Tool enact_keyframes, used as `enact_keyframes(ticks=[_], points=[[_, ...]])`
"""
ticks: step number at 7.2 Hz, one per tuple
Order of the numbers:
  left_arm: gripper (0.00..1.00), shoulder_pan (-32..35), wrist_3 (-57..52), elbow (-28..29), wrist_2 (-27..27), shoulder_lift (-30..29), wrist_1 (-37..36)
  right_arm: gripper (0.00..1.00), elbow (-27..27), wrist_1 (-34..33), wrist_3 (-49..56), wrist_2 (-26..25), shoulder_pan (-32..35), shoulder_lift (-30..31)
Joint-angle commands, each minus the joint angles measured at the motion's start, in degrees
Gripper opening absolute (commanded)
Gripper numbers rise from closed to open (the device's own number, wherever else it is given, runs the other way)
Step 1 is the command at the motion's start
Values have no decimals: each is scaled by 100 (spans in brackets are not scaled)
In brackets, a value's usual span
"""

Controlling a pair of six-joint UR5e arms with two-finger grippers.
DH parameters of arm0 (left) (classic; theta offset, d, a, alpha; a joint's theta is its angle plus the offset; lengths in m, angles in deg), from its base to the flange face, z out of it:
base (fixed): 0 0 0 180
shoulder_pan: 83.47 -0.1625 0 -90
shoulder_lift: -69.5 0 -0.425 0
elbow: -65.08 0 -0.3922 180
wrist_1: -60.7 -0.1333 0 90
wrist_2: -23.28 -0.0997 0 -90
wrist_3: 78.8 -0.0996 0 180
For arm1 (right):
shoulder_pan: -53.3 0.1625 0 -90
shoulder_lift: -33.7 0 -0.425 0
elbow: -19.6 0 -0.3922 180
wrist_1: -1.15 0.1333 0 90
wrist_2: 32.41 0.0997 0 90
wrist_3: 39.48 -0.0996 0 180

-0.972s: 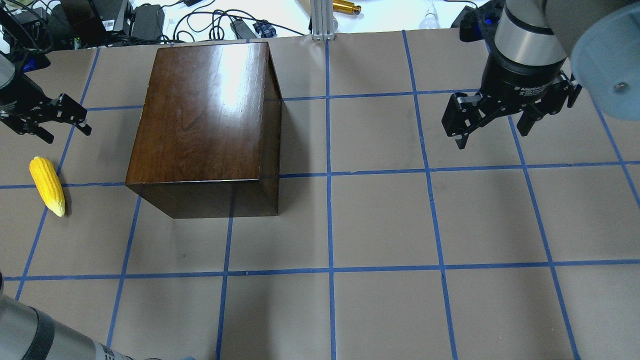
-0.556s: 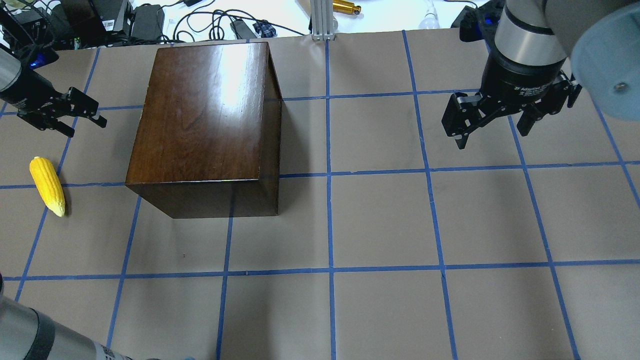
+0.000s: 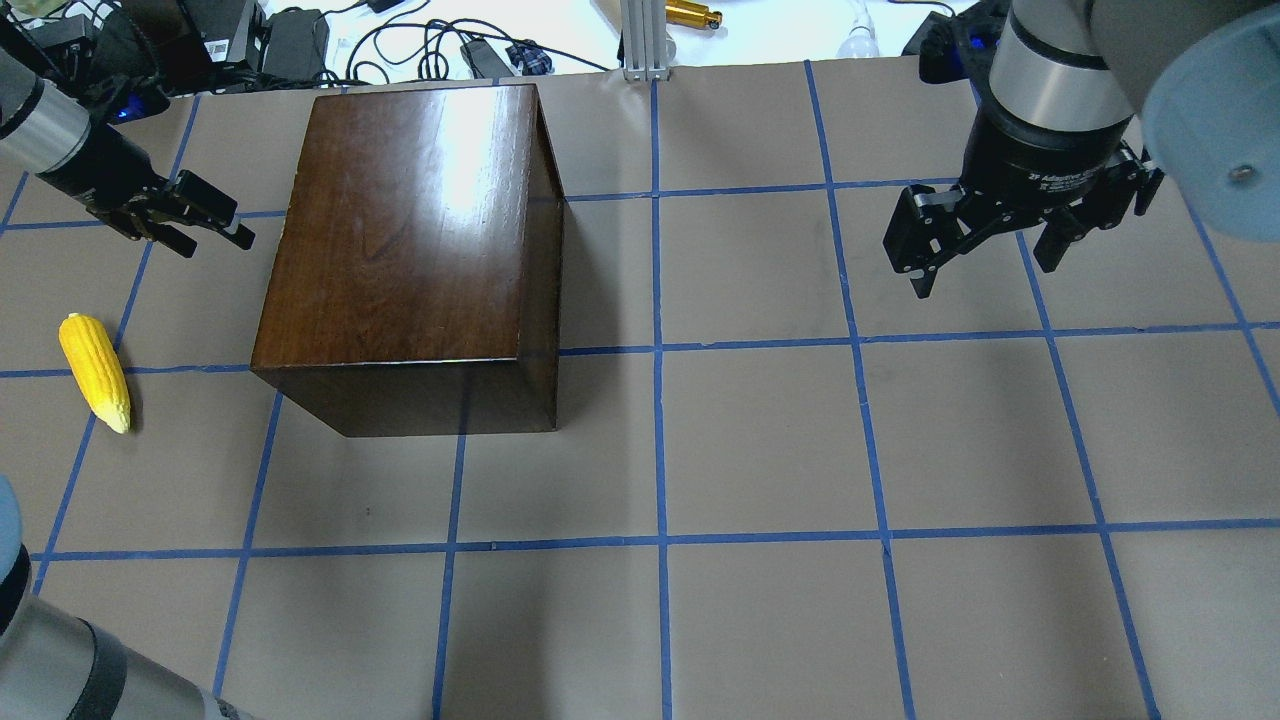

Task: Open drawer and put corn inside
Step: 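Hook the left gripper onto the white drawer handle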

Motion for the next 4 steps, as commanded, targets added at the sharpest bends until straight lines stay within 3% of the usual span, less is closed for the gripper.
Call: enact_keyframes(ticks=[1,4], points=[[100,93,-12,-28,217,-33,-18,100,0,0,7,6,0,6],[100,111,76,-46,314,-120,-18,100,0,0,-2,-2,0,6]])
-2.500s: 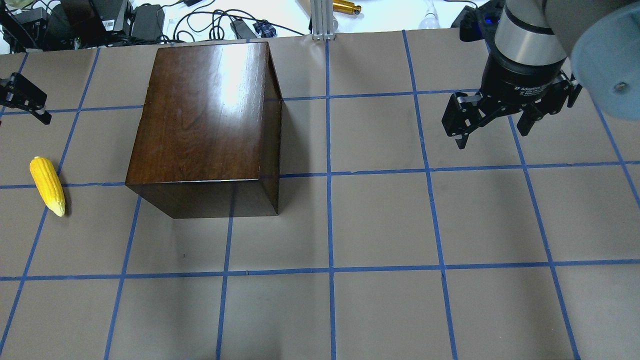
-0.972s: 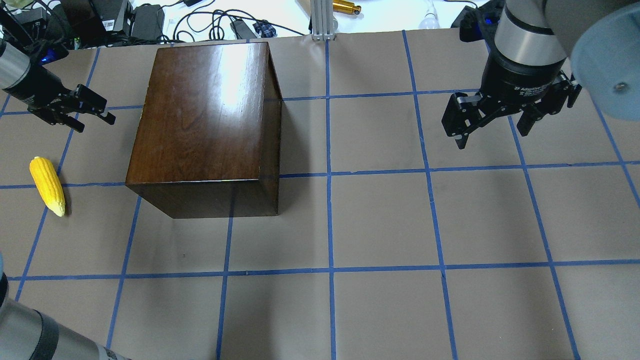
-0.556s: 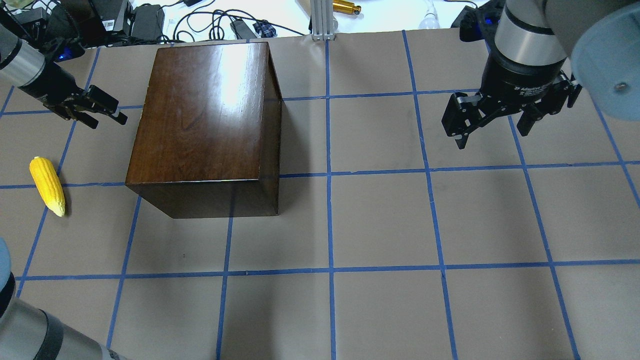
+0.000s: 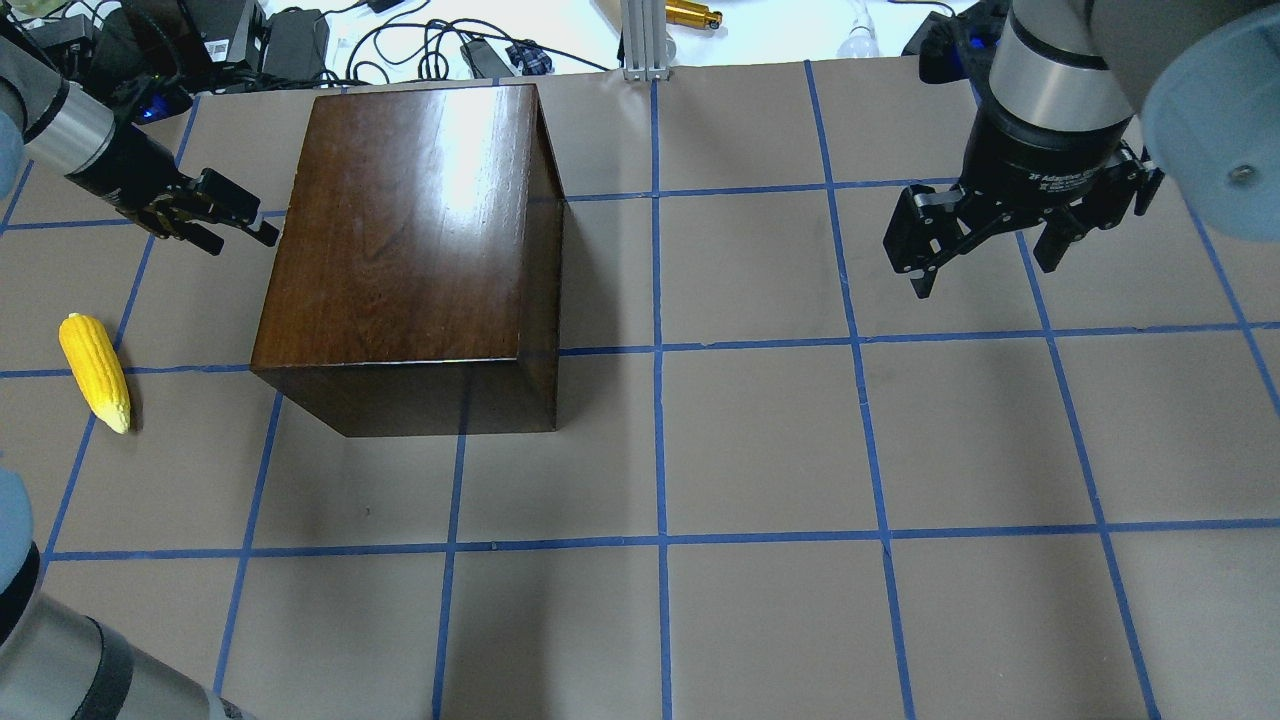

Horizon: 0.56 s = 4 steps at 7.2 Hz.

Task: Open drawer and put corn inside
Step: 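Hook the left gripper onto the white drawer handle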

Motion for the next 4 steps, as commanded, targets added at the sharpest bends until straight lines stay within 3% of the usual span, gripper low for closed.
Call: enact_keyframes(ticks=[1,4], points=[[100,15,46,-8,53,-104,-9,100,0,0,-3,-1,0,-3],[100,68,125,-8,53,-254,-27,100,0,0,6,-1,0,6]])
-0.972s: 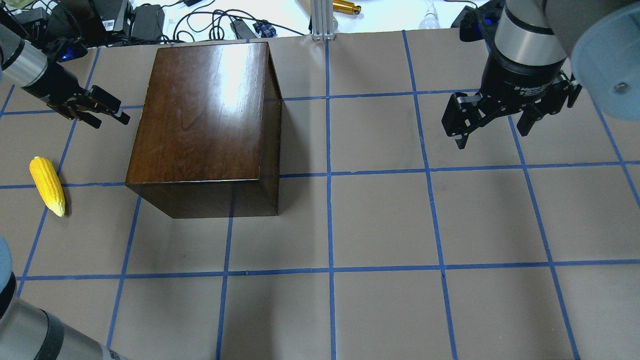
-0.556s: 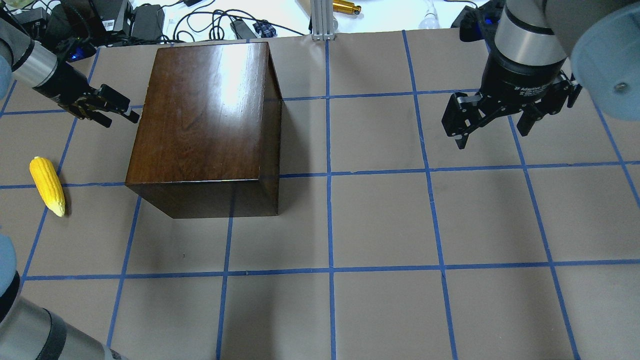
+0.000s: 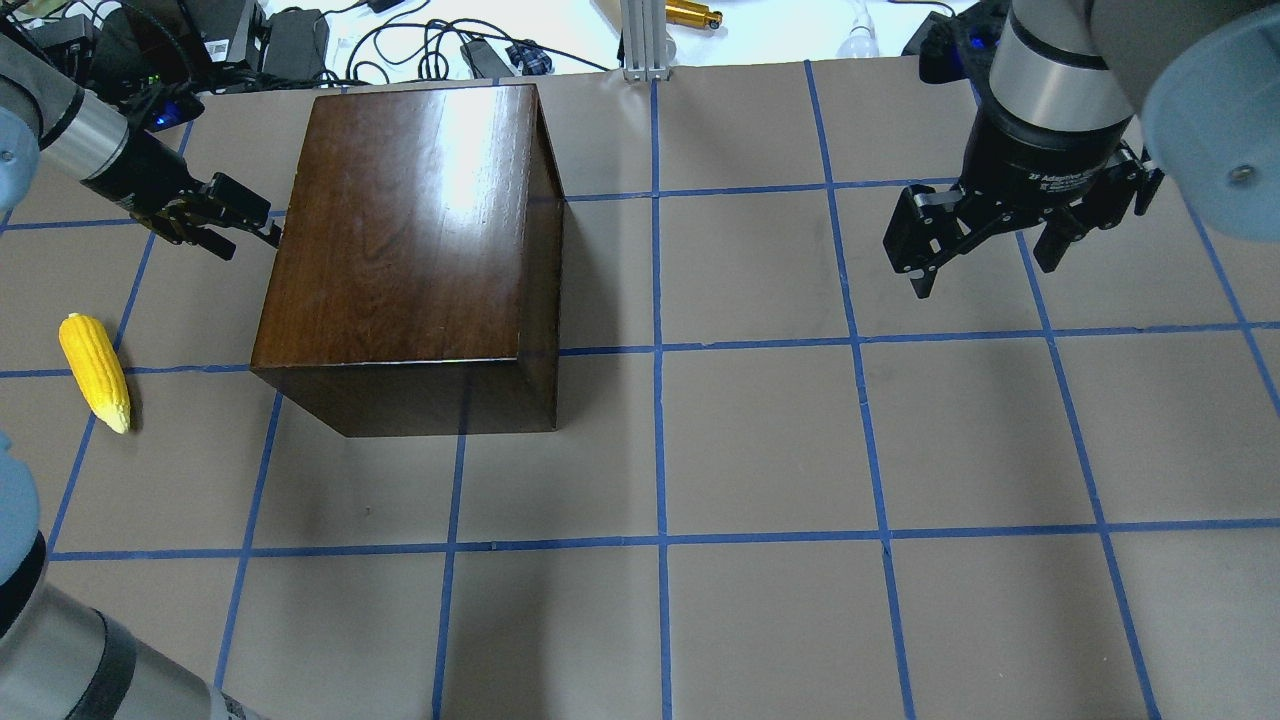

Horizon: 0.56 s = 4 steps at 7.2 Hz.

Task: Open drawer and put corn inside
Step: 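Hook the left gripper onto the white drawer handle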

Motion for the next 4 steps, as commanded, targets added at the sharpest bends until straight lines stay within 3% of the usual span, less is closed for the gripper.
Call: enact_keyframes(ticks=[1,4], points=[[100,45,62,0,-8,-97,-20,100,0,0,-4,-2,0,-5],[100,45,44,0,-17,-193,-37,100,0,0,5,-2,0,4]])
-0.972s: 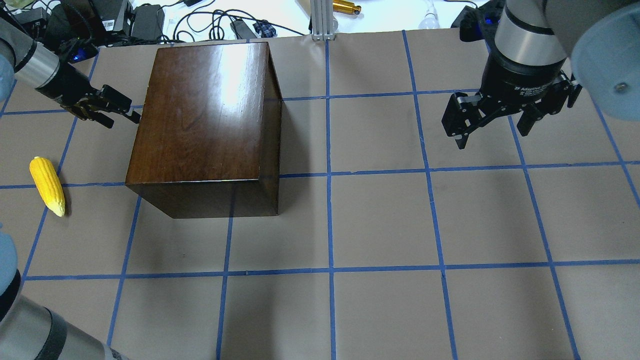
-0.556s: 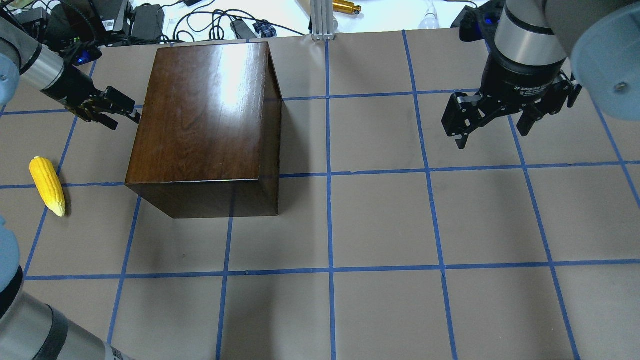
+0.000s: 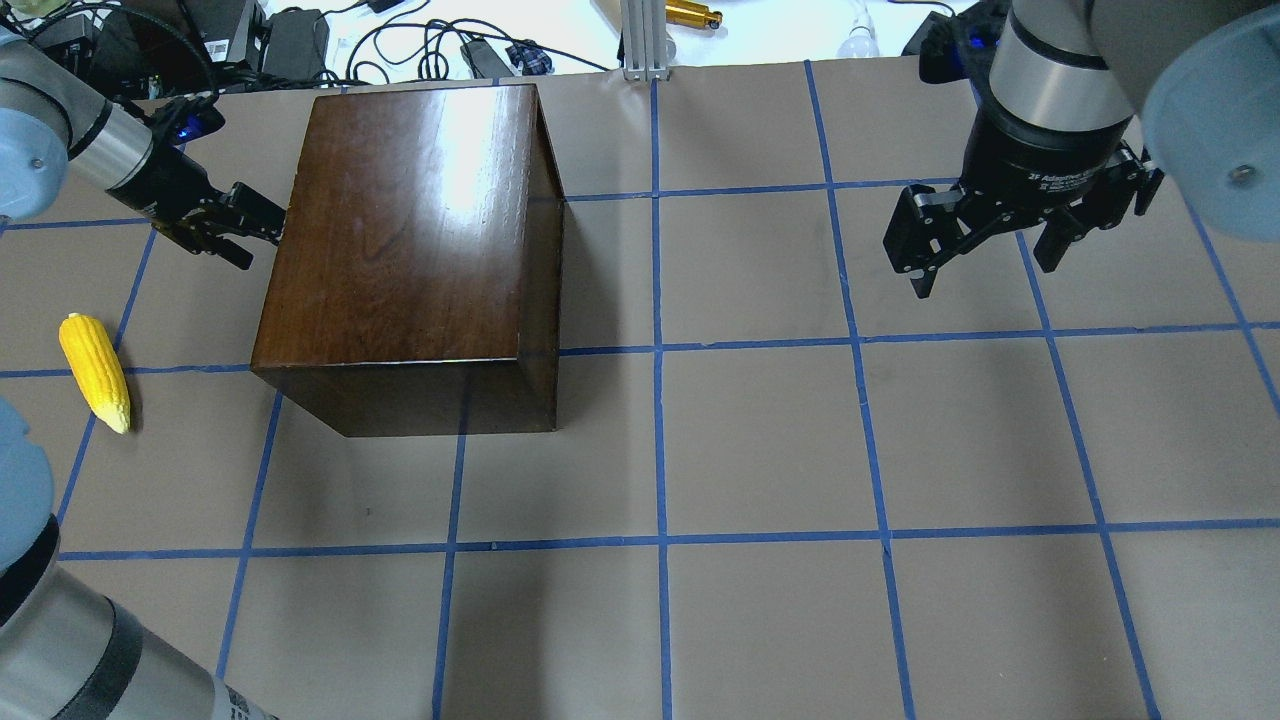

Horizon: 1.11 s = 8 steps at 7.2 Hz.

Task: Open drawer and put corn inside
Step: 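Hook the left gripper onto the white drawer handle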

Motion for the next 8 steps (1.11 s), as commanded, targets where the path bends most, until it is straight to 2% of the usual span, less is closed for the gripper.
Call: enact_keyframes(ticks=[1,8], points=[[100,2,-12,0,-7,-65,-7,100,0,0,-2,5,0,4],[100,-173,-109,26,-42,-83,-16,100,0,0,-2,-4,0,-5]])
